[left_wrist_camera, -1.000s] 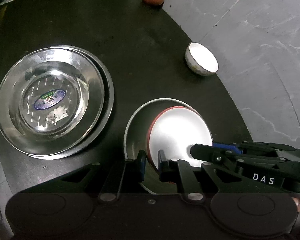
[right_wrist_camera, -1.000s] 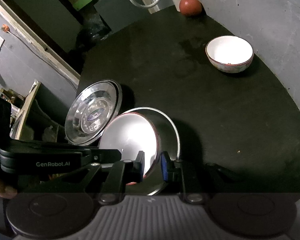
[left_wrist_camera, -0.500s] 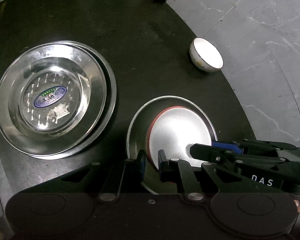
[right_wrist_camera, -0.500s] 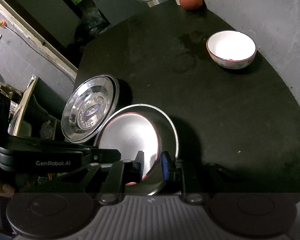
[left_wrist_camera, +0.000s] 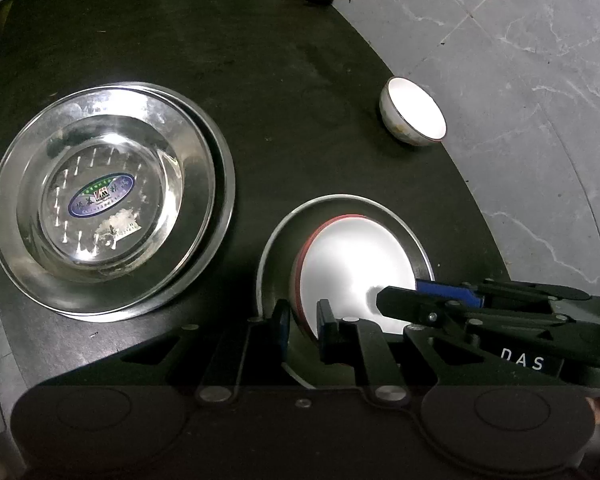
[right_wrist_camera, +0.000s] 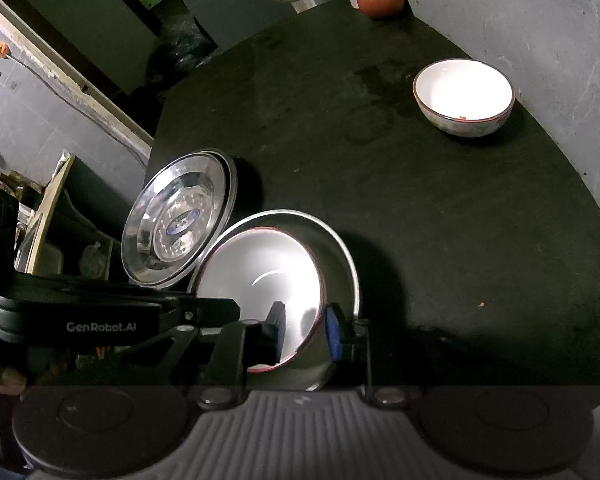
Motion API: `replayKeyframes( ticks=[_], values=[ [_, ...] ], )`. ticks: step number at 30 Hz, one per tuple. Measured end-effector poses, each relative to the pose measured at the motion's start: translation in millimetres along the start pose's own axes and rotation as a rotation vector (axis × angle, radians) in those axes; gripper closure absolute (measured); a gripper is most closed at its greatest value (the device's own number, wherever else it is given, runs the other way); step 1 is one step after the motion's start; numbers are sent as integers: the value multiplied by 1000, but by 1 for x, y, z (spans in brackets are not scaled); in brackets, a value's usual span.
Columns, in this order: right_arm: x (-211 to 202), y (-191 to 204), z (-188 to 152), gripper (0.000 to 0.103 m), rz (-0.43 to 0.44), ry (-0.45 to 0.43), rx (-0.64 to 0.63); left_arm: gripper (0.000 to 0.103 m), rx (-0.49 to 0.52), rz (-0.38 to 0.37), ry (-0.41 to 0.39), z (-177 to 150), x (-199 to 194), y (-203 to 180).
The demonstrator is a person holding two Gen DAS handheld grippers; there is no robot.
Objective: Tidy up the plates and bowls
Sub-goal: 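Open both grippers and withdraw them from the nested bowls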
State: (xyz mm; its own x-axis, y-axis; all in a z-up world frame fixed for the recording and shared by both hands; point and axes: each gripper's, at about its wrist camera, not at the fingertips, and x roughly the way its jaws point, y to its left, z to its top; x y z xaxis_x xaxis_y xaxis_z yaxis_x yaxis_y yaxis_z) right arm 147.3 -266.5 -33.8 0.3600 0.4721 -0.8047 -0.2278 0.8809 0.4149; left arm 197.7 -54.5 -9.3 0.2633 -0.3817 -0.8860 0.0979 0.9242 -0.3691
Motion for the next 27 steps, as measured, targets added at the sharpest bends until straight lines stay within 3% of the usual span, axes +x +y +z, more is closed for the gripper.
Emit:
replayKeyframes(
  ticks=[11, 27],
  values=[
    [0, -1, 0, 76, 2, -4, 8, 88, -4, -2, -6, 1, -2, 1],
    [-6, -3, 0, 70, 16, -24, 11, 79, 1, 15, -38, 1, -19, -2]
  ],
)
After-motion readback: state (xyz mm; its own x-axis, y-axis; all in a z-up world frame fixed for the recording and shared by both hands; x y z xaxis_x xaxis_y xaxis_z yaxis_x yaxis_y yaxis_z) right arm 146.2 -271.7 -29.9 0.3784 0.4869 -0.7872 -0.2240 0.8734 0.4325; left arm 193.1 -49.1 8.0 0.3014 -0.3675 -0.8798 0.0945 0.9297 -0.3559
